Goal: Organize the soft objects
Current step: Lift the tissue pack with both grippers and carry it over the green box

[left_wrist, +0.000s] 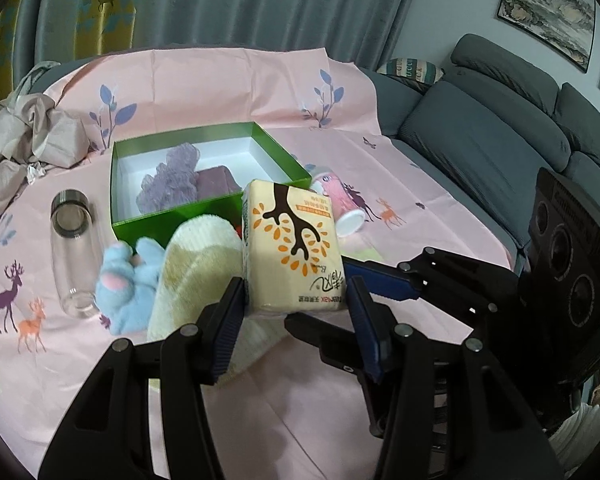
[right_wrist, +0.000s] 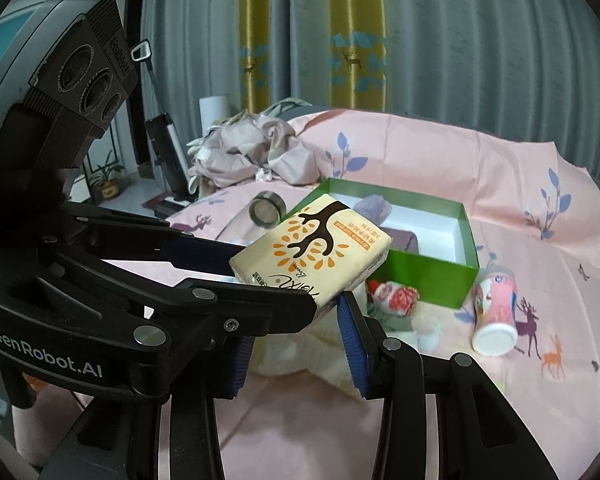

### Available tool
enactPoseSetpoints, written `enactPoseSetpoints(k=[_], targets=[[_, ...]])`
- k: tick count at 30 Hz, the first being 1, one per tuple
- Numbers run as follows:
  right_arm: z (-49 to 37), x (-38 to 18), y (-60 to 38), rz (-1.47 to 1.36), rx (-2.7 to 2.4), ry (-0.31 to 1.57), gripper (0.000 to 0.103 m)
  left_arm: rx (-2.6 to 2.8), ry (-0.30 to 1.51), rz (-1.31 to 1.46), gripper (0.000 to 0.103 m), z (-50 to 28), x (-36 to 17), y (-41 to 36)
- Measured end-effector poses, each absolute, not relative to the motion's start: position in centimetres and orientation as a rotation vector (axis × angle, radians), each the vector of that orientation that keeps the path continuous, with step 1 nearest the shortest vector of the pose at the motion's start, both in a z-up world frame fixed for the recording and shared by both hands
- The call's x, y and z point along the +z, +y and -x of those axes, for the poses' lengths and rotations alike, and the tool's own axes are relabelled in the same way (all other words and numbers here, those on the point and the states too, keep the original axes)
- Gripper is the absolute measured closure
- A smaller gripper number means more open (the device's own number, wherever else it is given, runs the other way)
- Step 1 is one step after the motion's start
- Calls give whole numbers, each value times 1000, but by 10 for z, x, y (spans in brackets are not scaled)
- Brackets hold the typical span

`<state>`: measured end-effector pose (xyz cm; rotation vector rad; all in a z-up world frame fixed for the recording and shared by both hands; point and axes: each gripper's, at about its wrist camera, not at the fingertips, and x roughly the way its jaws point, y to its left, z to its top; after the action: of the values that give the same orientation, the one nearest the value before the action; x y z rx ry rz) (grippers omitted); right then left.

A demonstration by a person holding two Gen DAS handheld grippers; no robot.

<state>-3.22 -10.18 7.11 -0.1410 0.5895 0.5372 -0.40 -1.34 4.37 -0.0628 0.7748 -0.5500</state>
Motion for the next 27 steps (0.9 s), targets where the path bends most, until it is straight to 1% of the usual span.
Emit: enactPoseSetpoints(k=[17,27], targets=[[-26,72,-110,119,503,558,60,-541,766,18,53,-57,51,-23],[-75,83,-113,129,479,532,60,-539,747,-18,52,-106,66,-30]])
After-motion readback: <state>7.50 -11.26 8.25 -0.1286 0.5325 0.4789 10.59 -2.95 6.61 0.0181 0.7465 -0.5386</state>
